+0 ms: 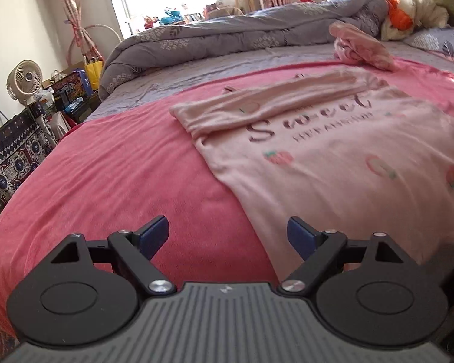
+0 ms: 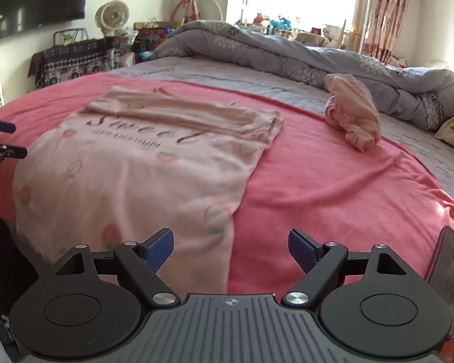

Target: Fold clothes

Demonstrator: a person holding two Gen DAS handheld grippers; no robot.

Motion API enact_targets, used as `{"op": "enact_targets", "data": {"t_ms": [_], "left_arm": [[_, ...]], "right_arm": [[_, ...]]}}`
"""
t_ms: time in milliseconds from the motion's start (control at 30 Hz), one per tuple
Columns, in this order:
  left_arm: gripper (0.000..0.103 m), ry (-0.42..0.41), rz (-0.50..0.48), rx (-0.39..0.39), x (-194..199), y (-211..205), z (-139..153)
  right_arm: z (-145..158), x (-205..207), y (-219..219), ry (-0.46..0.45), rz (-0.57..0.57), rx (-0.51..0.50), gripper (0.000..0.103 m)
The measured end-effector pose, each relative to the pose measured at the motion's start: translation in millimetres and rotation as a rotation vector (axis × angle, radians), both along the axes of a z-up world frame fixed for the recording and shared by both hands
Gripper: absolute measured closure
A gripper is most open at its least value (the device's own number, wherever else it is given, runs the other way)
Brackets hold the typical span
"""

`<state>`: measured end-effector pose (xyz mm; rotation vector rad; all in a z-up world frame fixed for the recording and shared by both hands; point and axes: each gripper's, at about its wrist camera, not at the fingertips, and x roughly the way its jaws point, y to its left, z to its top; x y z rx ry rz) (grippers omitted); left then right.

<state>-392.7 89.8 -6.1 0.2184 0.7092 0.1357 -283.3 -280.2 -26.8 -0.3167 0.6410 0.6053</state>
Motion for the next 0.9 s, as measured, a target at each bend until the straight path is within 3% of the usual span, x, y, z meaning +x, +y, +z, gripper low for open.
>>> {"op": "enact_targets", "data": {"t_ms": [267,333,467,633,900], "left_arm": [[0.015,0.138,-0.086,-0.021,-39,-49,-51],[0.015,0.158,-0.074,0.011,-36,-60,-67],[0.015,0.141,-0.016,0.153,-31,-70,-95],[0.015,0.084,0.044,0.277,-29,-73,-110],[0.015,0.058,0.172,0.186,-30,-46,-103]], "right_arm": [[-42,-63,35,0.004,0.082,-0.019,0.019],[-51,-68,48,0.015,0.1,-0.034,0.018],[-67,-80,71,-0.016,0.131,-0.083,0.016],[-73,-73,79,-0.057,0.061,-0.094,0.016],[-77,-70,73,-0.06,0.032,-0.152,0.014]]}}
